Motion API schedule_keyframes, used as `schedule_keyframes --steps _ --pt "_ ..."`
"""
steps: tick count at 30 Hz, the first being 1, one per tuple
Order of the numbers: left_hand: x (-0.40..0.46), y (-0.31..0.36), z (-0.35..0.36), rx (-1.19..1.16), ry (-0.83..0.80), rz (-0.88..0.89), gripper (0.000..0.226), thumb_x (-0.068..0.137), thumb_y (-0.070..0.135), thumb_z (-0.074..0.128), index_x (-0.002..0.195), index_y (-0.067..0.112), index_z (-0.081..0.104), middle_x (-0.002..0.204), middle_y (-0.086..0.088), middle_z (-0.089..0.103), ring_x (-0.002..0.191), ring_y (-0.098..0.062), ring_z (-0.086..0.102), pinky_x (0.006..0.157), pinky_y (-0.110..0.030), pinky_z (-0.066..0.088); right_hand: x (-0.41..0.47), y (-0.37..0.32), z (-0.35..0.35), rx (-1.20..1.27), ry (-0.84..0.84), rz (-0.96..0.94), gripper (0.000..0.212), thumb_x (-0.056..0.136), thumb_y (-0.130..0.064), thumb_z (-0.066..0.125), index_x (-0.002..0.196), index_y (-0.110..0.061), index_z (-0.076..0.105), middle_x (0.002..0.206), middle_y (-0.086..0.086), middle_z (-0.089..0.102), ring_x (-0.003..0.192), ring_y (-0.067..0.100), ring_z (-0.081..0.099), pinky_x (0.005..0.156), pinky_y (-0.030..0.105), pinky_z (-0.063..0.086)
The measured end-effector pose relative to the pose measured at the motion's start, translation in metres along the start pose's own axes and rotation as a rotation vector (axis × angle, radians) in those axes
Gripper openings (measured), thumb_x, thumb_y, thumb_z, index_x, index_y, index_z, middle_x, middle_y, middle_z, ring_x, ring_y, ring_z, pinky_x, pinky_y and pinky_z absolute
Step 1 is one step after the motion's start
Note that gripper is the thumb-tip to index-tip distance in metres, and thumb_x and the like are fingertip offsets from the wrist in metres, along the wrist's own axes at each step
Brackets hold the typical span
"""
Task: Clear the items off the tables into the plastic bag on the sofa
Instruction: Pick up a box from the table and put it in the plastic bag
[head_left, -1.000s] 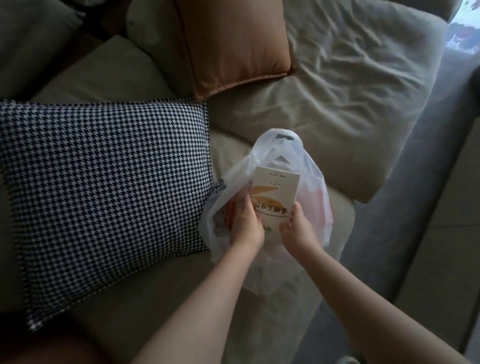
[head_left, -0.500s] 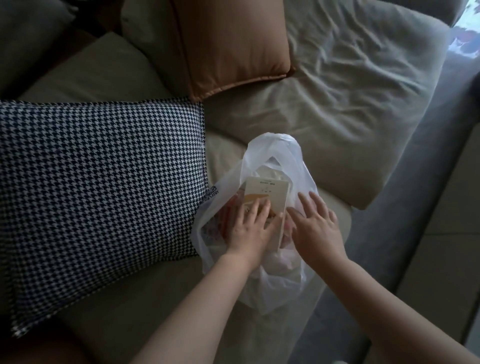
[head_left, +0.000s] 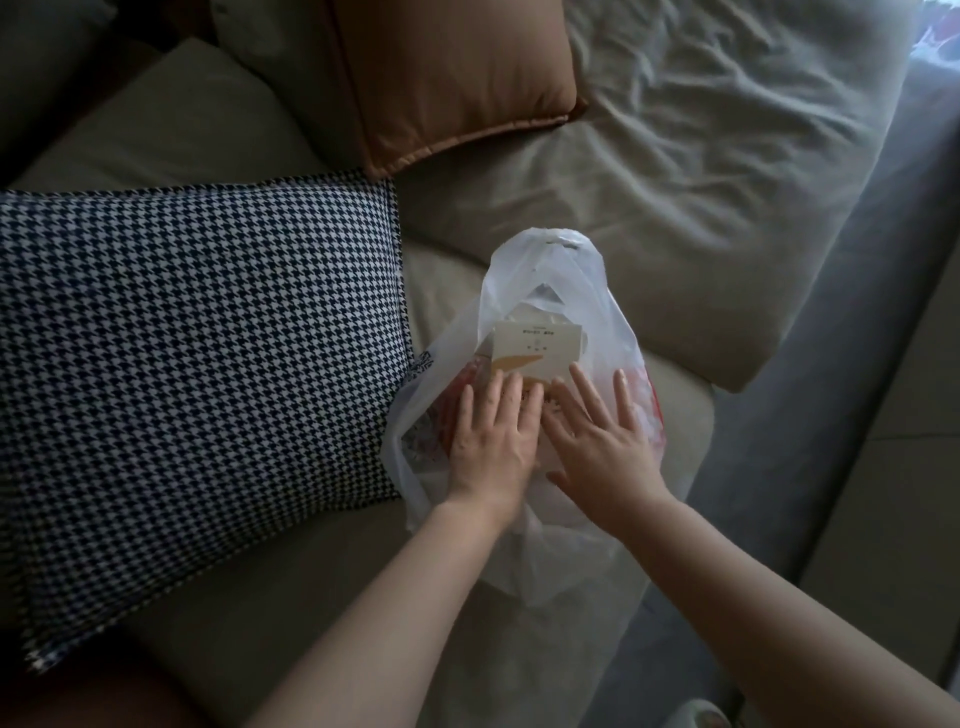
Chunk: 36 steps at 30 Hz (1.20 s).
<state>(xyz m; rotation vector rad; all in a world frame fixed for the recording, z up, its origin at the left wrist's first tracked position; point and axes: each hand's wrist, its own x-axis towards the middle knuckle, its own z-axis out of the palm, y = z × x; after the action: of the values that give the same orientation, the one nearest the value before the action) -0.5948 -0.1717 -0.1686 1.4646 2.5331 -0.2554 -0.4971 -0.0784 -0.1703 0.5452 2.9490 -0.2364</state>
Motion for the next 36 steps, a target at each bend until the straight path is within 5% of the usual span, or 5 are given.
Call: schedule_keyframes --steps 4,10,23,30,36 --pt "-0.008 -0.011 -0.006 -0.065 0.264 -0.06 0.076 0.067 0.027 0.081 0.135 0.018 0.049 0.14 -0.014 0.05 0.133 -0.034 0.043 0.11 -0.056 0.031 0.011 0.002 0.004 -0.047 -0.01 -0.044 0.08 0.047 -0.035 0.089 0.119 -0.013 0.065 0.127 0.015 0.061 0.125 0.034 0.051 0.11 0.062 0.02" --pt "0.022 -0.048 -0.017 -0.156 -0.05 -0.385 0.092 0.093 0.021 0.055 0.148 0.028 -0.019 0.159 -0.015 -0.01 0.148 -0.034 0.005 0.118 -0.055 0.017 0.011 0.003 0.008 -0.11 -0.101 -0.028 0.086 0.062 -0.046 0.08 0.137 -0.02 0.047 0.144 0.019 0.042 0.136 0.038 0.035 0.111 0.057 -0.004" --pt "0.044 -0.052 -0.021 -0.23 0.019 -0.226 0.084 0.093 -0.006 0.04 0.151 0.034 -0.005 0.136 -0.003 0.045 0.109 -0.022 0.054 0.071 -0.032 0.049 0.018 0.007 0.011 -0.097 -0.12 0.086 0.082 0.059 -0.015 0.083 0.135 -0.021 0.051 0.136 0.028 0.048 0.096 0.042 0.066 0.077 0.051 0.054" --pt "0.049 -0.057 -0.019 -0.231 0.0 -0.213 0.087 0.091 -0.008 0.041 0.151 0.035 -0.006 0.135 -0.003 0.045 0.108 -0.021 0.055 0.068 -0.031 0.048 0.035 0.009 0.002 -0.11 -0.174 0.091 0.066 0.098 -0.009 0.035 0.15 -0.029 0.001 0.156 0.021 -0.001 0.079 0.023 0.068 0.056 0.028 0.05" --pt "0.046 -0.05 -0.025 -0.284 -0.001 -0.247 0.089 0.091 0.004 0.048 0.15 0.029 -0.013 0.155 -0.006 0.021 0.131 -0.026 0.039 0.097 -0.036 0.049 0.03 0.01 0.0 -0.143 -0.031 0.108 0.07 0.067 -0.019 0.079 0.132 -0.017 0.054 0.135 0.019 0.054 0.086 0.032 0.069 0.058 0.036 0.057"
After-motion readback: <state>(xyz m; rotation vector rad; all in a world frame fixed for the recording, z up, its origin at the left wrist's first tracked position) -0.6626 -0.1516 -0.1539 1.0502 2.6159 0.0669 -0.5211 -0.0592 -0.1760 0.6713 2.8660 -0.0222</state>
